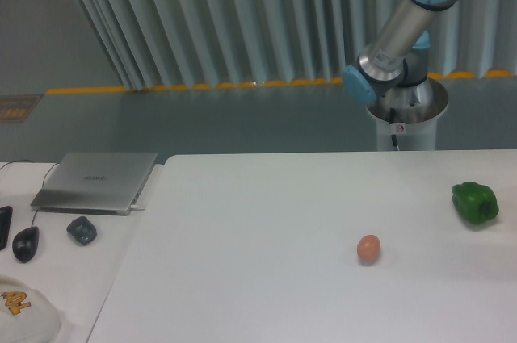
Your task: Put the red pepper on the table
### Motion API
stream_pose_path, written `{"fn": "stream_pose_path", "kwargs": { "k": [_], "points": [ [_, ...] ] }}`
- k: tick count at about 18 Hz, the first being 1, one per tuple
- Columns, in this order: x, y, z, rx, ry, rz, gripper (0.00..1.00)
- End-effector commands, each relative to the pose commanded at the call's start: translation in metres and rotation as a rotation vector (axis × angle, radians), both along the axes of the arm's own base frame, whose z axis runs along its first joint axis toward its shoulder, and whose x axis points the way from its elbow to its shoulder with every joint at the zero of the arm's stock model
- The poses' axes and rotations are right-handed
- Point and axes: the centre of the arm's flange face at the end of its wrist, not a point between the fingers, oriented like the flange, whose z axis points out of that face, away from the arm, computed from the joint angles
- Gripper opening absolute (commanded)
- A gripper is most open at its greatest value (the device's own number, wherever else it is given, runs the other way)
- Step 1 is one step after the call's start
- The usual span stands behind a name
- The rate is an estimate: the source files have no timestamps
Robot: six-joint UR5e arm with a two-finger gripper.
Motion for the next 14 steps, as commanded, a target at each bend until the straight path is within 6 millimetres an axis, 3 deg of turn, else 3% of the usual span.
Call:
{"fn": "stream_pose_path", "kwargs": {
  "k": [4,14],
  "points": [
    [0.005,0.002,0.010,0.003,0.012,-0.005,0.97],
    [-0.009,0.003,-0.017,-0.001,-0.012,-0.012,0.97]
  ]
}}
